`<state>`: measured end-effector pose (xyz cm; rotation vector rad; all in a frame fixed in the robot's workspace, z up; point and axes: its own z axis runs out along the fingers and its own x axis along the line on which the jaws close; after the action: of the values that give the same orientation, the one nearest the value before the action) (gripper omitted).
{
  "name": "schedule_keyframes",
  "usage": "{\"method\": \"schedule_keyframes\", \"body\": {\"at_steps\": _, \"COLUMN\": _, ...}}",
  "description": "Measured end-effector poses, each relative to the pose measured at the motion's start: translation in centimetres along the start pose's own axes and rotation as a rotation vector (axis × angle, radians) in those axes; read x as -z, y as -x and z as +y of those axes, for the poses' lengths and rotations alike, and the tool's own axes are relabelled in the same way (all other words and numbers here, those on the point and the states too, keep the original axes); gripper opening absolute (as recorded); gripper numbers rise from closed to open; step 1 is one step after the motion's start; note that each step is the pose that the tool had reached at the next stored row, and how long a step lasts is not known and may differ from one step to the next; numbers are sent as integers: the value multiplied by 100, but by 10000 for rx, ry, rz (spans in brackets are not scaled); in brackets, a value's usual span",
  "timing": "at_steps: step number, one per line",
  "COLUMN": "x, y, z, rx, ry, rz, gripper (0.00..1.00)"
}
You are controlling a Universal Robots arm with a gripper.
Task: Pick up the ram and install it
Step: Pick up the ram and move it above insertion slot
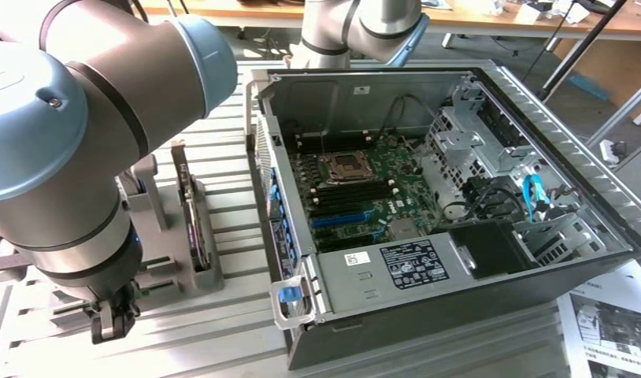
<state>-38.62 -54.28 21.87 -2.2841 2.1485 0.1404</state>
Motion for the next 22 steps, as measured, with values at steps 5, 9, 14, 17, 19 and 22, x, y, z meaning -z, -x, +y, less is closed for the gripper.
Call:
{"method": "schedule_keyframes", "body": {"at_steps": 5, "x": -4, "y": 42, "z": -4, "rx": 2, "ry": -1, "rz": 0, "gripper": 36}}
{"method": "schedule_keyframes", "body": {"at_steps": 9, "x": -3, "y": 44, "z": -3, "rx": 0, "ry": 0, "rz": 1, "gripper": 36}}
{"method": "schedule_keyframes", "body": {"at_steps": 14, "x": -3, "y": 47, "z": -4, "rx": 1, "ry": 0, "rz": 1, "gripper": 36}}
{"method": "schedule_keyframes", "body": {"at_steps": 17, "x": -8, "y": 111, "z": -8, "rx": 0, "ry": 0, "rz": 0, "gripper": 36}}
{"method": "schedule_keyframes", "body": {"at_steps": 19, "x": -11, "y": 143, "z": -10, "rx": 1, "ry": 1, "rz": 1, "gripper": 36}}
{"method": "schedule_keyframes", "body": {"at_steps": 22, "x": -12, "y": 154, "z": -11, "rx": 1, "ry": 0, "rz": 1, "gripper": 36}}
